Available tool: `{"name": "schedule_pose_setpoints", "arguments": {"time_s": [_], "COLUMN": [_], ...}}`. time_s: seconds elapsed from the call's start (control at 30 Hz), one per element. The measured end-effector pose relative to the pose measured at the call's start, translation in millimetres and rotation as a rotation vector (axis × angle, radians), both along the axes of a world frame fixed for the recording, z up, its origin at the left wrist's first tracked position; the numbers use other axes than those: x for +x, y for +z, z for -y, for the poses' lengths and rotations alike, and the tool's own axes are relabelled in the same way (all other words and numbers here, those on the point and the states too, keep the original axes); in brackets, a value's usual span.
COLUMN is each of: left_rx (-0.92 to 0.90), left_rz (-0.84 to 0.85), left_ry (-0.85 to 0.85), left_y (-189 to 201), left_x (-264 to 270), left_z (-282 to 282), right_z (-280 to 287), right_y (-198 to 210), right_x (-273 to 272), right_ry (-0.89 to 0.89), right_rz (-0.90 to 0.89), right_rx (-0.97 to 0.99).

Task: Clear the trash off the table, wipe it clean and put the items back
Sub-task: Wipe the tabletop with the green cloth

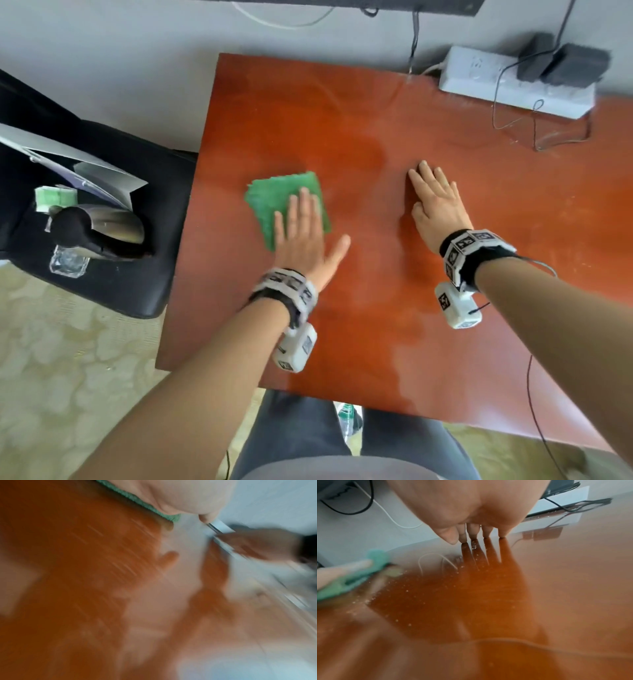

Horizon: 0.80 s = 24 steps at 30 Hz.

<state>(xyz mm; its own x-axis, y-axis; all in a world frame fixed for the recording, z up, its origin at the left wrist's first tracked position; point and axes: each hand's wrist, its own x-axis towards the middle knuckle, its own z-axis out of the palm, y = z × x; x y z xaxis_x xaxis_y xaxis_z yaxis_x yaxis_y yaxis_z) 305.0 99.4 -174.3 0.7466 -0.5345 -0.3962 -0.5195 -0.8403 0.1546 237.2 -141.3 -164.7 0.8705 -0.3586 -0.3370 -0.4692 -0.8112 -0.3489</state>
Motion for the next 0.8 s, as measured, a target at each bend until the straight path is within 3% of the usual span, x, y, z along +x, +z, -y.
{"name": "schedule_pose_setpoints", "arguments": {"time_s": [0.1,0.13,0.2,0.27,0.33,0.43,0.5,0.53,0.6,0.7,0.77,0.8], "left_rx": [-0.087,-0.072,-0.061,-0.047,0.001,0.058,0.052,0.061,0.051,0.023,0.033,0.026], "left_rz": [-0.144,-0.141,-0.095,-0.001,0.09,0.063,0.054,0.072,0.08,0.008,0.02,0.063], "left_ry": [-0.613,-0.718,-0.775,-0.649,-0.354,0.104,0.249,0.245,0.021,-0.62,-0.842,-0.833], "left_y": [8,8,1,-2,-2,0,-3,-3,-1,2,0,-3], "left_x": [-94,-109,-94,-46,23,105,113,101,60,6,39,68], "left_z": [38,37,28,15,-1,-34,-37,-29,-13,-18,-28,-28], "right_z": [7,9,12,10,2,-19,-31,-36,-41,-40,-35,-34], "right_y": [1,1,1,1,3,3,1,0,-2,-5,-5,-5], "right_x": [-6,-8,-8,-6,1,15,26,33,47,63,71,74], "right_ry": [0.001,0.009,0.021,0.049,0.065,0.12,0.147,0.153,0.135,0.041,-0.023,-0.041], "right_rz": [-0.011,-0.016,-0.016,-0.036,-0.055,-0.068,-0.065,-0.064,-0.046,0.003,0.015,0.012], "right_rx": [0.02,0.022,0.006,-0.029,-0.047,-0.034,-0.039,-0.044,-0.047,0.013,0.054,0.055]}}
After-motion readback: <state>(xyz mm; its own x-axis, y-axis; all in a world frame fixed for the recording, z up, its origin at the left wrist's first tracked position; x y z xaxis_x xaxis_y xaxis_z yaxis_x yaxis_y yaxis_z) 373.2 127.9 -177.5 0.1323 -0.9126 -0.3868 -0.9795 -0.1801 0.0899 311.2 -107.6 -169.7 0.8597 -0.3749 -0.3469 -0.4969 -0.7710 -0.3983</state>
